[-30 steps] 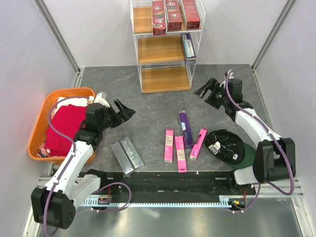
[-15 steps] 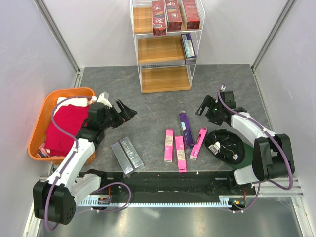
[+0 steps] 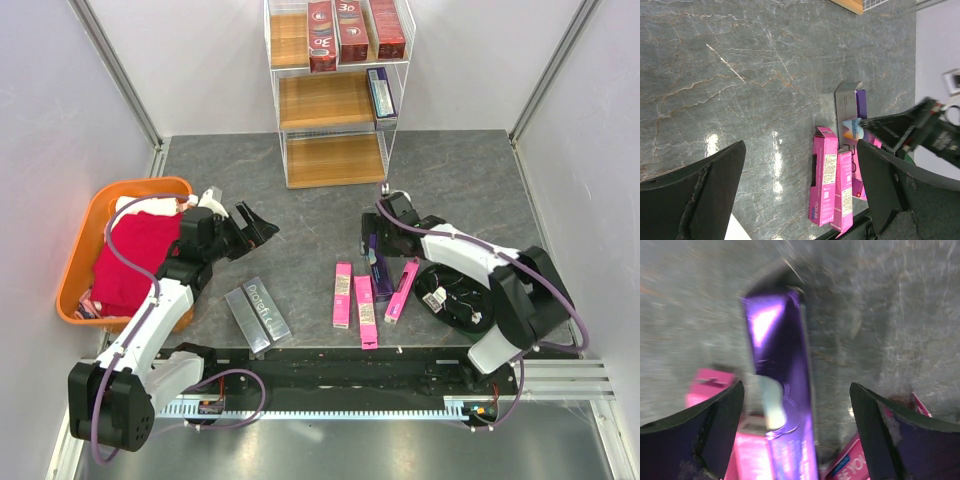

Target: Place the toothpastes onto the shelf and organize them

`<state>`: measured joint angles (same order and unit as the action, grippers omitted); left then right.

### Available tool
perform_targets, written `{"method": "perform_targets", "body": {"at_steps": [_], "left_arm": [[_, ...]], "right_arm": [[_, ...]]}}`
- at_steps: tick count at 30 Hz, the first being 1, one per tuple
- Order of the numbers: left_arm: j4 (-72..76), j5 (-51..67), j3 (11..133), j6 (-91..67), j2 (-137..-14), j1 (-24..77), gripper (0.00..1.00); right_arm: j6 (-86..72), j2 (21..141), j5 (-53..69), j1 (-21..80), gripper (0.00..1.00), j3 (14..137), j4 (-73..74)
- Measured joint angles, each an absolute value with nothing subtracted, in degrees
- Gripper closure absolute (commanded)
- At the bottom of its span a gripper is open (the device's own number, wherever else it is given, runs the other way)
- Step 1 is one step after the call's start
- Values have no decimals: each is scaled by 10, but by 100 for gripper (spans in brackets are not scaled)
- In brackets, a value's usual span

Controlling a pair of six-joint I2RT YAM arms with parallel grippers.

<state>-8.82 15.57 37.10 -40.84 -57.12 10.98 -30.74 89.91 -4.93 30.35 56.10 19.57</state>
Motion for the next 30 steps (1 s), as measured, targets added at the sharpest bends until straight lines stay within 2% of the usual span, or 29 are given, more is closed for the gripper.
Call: {"method": "perform_targets", "body": {"at_steps": [5, 9, 14, 20, 30], "left_arm": [[-88, 156, 371, -408, -571, 110, 1], [-88, 156, 371, -408, -571, 110, 1], [-89, 161, 371, -408, -571, 110, 1], [-88, 171, 371, -404, -571, 110, 1], [-72, 218, 385, -385, -577, 108, 0]], "right_arm": [[-296, 953, -84, 318, 22, 561, 220], [-286, 964, -91, 327, 44, 561, 221], [-283, 966, -89, 338, 58, 562, 221], [-276, 966, -77, 339, 63, 578, 228], [-267, 959, 28, 339, 64, 664, 218]]}}
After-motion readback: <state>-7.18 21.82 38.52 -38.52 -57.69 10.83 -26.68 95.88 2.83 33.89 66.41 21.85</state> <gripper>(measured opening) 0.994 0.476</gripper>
